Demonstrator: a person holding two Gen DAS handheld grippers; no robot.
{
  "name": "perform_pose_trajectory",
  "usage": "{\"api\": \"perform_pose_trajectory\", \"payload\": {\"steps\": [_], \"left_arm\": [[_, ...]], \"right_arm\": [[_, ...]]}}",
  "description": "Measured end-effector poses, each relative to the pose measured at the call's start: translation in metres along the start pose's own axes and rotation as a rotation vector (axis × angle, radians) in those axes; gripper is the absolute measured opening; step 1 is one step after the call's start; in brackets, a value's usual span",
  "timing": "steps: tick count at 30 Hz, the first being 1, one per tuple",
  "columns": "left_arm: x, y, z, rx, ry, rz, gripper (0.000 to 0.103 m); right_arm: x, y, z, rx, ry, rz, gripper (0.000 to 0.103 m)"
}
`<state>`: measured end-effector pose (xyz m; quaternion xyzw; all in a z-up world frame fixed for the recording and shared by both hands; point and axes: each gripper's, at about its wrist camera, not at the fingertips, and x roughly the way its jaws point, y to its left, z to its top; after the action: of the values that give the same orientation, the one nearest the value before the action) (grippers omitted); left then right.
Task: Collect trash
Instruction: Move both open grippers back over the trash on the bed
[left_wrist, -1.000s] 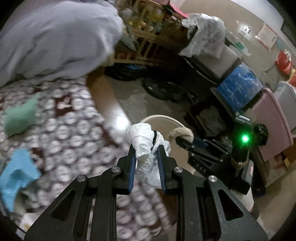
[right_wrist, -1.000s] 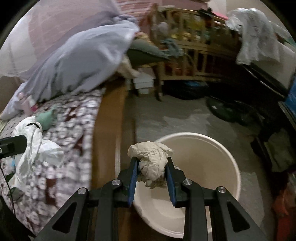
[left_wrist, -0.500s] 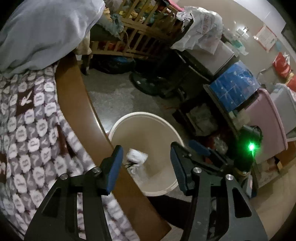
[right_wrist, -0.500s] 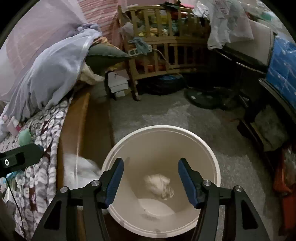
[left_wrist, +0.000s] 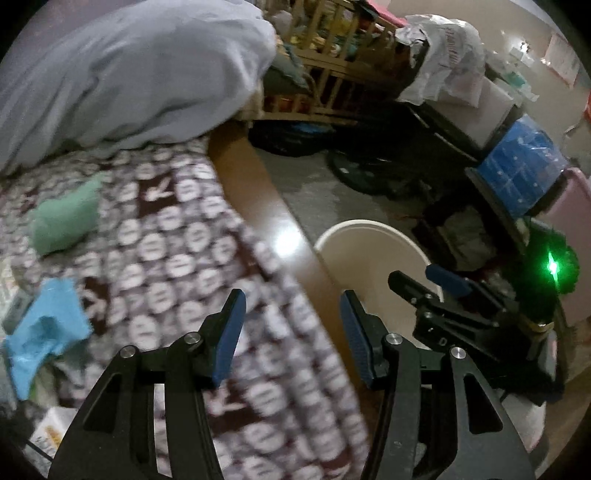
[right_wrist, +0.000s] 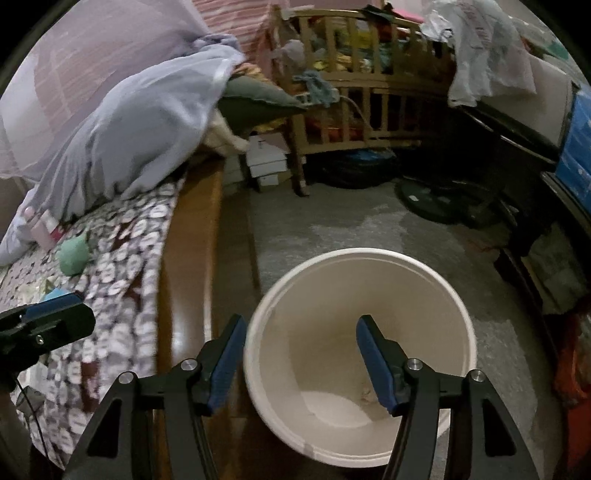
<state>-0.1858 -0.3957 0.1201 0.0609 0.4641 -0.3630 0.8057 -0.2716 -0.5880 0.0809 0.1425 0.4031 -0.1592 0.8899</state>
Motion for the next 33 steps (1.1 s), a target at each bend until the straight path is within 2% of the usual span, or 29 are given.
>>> {"api": "perform_pose_trajectory", "payload": {"steps": [5, 9, 17, 25, 33], "left_arm": [[-0.018, 0.022, -0.01, -0.013, -0.02, 0.063, 0.051], [-0.037, 0.042, -0.017, -0.032, -0.036, 0.098, 0.052], [-0.074, 0.088, -0.036, -0.084, -0.044, 0.175, 0.052], [-0.107, 0.156, -0.055, -0.168, -0.052, 0.253, 0.052], [-0.129, 0.229, -0.076, -0.257, -0.046, 0.331, 0.052]], "right_arm": [[-0.001, 0.03, 0.0, -0.038, 0.008, 0.033, 0.062], [-0.003, 0.061, 0.0, -0.079, 0.009, 0.075, 0.069], [-0.002, 0.126, 0.0, -0.19, 0.022, 0.157, 0.069], [-0.002, 0.188, 0.003, -0.282, 0.028, 0.247, 0.07], [0.014, 0.231, 0.014, -0.338, 0.036, 0.278, 0.072]]}}
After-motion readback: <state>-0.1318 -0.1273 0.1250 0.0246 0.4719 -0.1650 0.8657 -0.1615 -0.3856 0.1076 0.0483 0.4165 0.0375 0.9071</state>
